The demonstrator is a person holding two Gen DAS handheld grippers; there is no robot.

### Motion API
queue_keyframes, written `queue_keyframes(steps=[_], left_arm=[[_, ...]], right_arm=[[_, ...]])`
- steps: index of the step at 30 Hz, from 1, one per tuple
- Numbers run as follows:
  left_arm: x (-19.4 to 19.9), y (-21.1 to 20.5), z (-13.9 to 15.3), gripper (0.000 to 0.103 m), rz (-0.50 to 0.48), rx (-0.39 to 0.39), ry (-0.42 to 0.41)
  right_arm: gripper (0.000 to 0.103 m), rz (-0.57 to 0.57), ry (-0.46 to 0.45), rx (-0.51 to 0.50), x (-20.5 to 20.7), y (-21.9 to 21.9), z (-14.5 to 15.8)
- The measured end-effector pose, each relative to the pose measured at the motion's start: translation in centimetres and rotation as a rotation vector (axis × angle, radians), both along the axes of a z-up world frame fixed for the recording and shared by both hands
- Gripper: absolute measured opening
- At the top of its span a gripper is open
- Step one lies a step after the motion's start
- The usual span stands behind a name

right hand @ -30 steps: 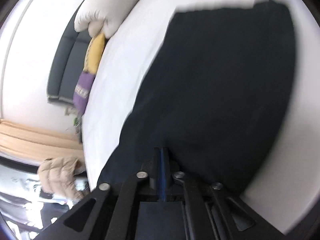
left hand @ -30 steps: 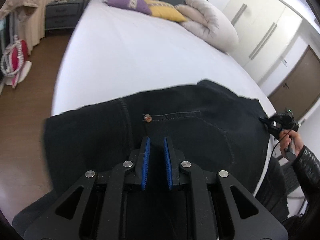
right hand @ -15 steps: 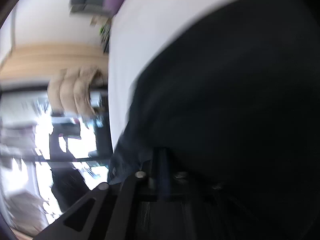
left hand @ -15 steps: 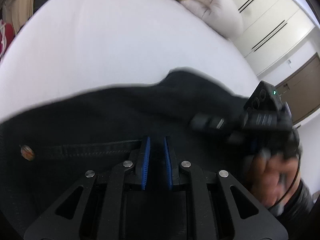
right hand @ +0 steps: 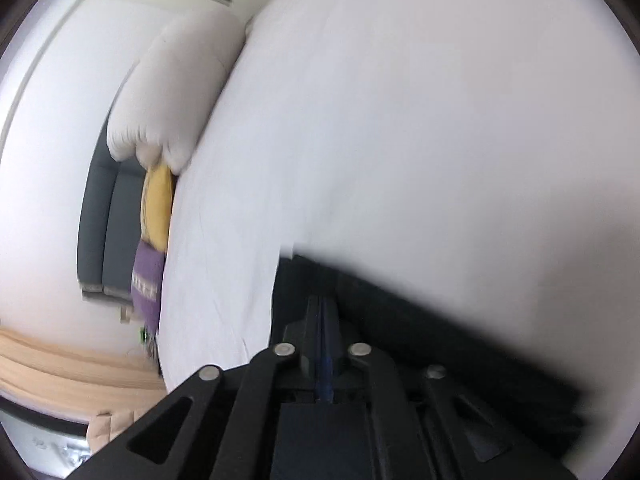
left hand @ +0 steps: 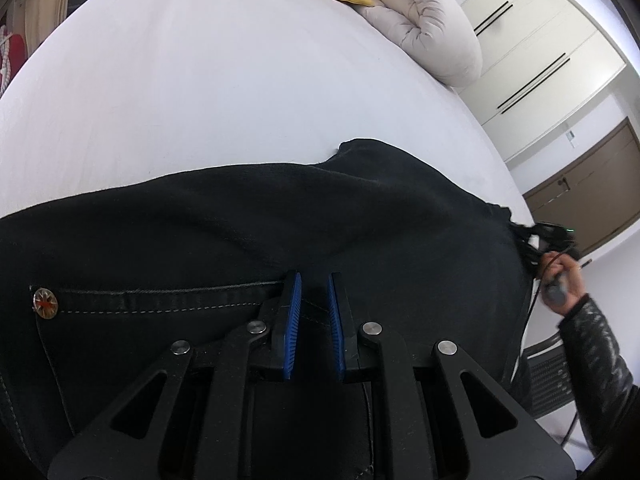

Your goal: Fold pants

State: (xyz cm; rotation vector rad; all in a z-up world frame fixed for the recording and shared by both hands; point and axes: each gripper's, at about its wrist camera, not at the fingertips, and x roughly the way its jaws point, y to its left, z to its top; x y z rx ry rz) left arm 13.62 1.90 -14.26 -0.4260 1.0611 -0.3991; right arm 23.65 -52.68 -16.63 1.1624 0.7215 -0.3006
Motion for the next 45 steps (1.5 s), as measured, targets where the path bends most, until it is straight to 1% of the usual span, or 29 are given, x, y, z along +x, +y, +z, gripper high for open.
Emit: queue_keyframes(steps=[1, 2, 3, 4, 6, 8, 10, 11, 12, 14, 15, 16, 17, 18, 20, 21, 23, 25, 26, 27, 29, 31, 32, 34, 36, 37, 38, 43, 45], left_arm=[[0.0, -0.4, 0.1, 0.014, 0.0, 0.009, -0.003], [0.0, -0.6, 0.2, 0.013, -0.001, 0.017, -0.005], [0.0, -0.8, 0.1, 0.013, -0.002, 0.022, -0.005], [0.0, -1.0, 0.2, 0.014, -0.003, 0.026, -0.005], [0.0, -1.2, 0.2, 0.013, -0.003, 0.03, -0.006], [0.1, -1.5, 0.2, 0.013, -0.002, 0.04, -0.007], [0.0, -1.7, 0.4, 0.013, -0.004, 0.054, -0.009], [0.1, -1.9, 0.4, 0.014, -0.004, 0.062, -0.009], [0.0, -2.0, 0.5, 0.013, -0.004, 0.067, -0.01], [0.0, -2.3, 0.6, 0.013, -0.005, 0.073, -0.013], [0.0, -2.3, 0.6, 0.013, -0.004, 0.071, -0.013], [0.0, -2.4, 0.6, 0.013, -0.003, 0.067, -0.012], [0.1, -2.4, 0.5, 0.013, -0.001, 0.064, -0.011], [0.1, -2.5, 0.5, 0.013, 0.001, 0.062, -0.011], [0.1, -2.7, 0.3, 0.013, 0.002, 0.059, -0.011], [0.1, -2.8, 0.2, 0.013, 0.002, 0.057, -0.011], [0.2, -2.8, 0.0, 0.014, 0.004, 0.049, -0.01], [0.2, -2.9, -0.2, 0.013, 0.006, 0.042, -0.01], [0.3, -2.9, -0.3, 0.013, 0.008, 0.037, -0.011], [0.3, -2.9, -0.3, 0.013, 0.009, 0.033, -0.011], [0.4, -2.9, -0.5, 0.014, 0.012, 0.029, -0.012], [0.5, -3.0, -0.5, 0.013, 0.012, 0.03, -0.012], [0.5, -3.0, -0.6, 0.014, 0.012, 0.031, -0.013], [0.5, -3.1, -0.6, 0.013, 0.011, 0.035, -0.014], [0.5, -3.1, -0.5, 0.013, 0.011, 0.035, -0.014], [0.5, -3.1, -0.5, 0.013, 0.011, 0.035, -0.014], [0.5, -3.1, -0.5, 0.013, 0.011, 0.035, -0.015], [0.5, -3.0, -0.5, 0.014, 0.012, 0.03, -0.014], [0.5, -3.0, -0.5, 0.013, 0.012, 0.028, -0.014]], right_arm=[[0.01, 0.039, -0.029, -0.018, -0.1, 0.8, 1.3], [0.01, 0.121, -0.066, -0.004, 0.1, 2.6, 2.3], [0.01, 0.207, -0.094, 0.023, -1.8, -0.9, 1.7], [0.011, 0.314, -0.12, 0.05, -1.8, 2.4, 2.2], [0.019, 0.464, -0.147, 0.093, -2.3, 6.7, 2.2], [0.02, 0.622, -0.125, 0.162, -2.8, 12.8, 0.6], [0.019, 0.689, -0.056, 0.222, -1.6, 16.8, -2.3], [0.004, 0.705, -0.025, 0.203, -1.3, 18.0, -3.5], [0.0, 0.702, -0.024, 0.174, -1.0, 17.6, -4.0], [0.0, 0.673, -0.048, 0.208, -0.1, 17.1, -4.2], [0.0, 0.643, -0.047, 0.188, 0.3, 17.2, -4.1], [0.0, 0.605, -0.048, 0.148, -0.4, 15.5, -3.8], [0.0, 0.548, -0.056, 0.115, -0.5, 12.9, -3.5], [0.0, 0.482, -0.044, 0.1, -2.1, 10.4, -3.3], [0.0, 0.352, -0.045, 0.06, -1.2, 5.4, -2.9], [0.0, 0.307, -0.042, 0.019, -1.8, 2.5, -3.1], [0.002, 0.184, -0.002, -0.081, -3.0, -2.2, -1.3], [0.033, 0.088, -0.023, -0.073, -4.3, -4.9, 0.7], [0.062, 0.05, -0.048, -0.089, -5.1, -5.5, 2.0], [0.072, 0.031, -0.065, -0.113, -5.8, -5.3, 3.0], [0.073, 0.051, -0.093, -0.111, -6.7, -5.1, 4.0], [0.072, 0.057, -0.104, -0.034, -7.5, -5.2, 2.9], [0.071, 0.051, -0.107, 0.0, -8.9, -6.5, 2.1], [0.064, 0.05, -0.112, 0.071, -9.0, -6.3, 0.8], [0.057, 0.047, -0.093, 0.115, -10.0, -8.4, 0.8], [0.057, 0.045, -0.103, 0.127, -11.3, -8.8, 1.7], [0.057, 0.043, -0.118, 0.137, -15.1, -9.0, 0.5], [0.047, 0.029, -0.134, 0.197, -16.0, -10.3, -0.1], [0.033, 0.034, -0.129, 0.199, -16.5, -10.7, -0.2]])
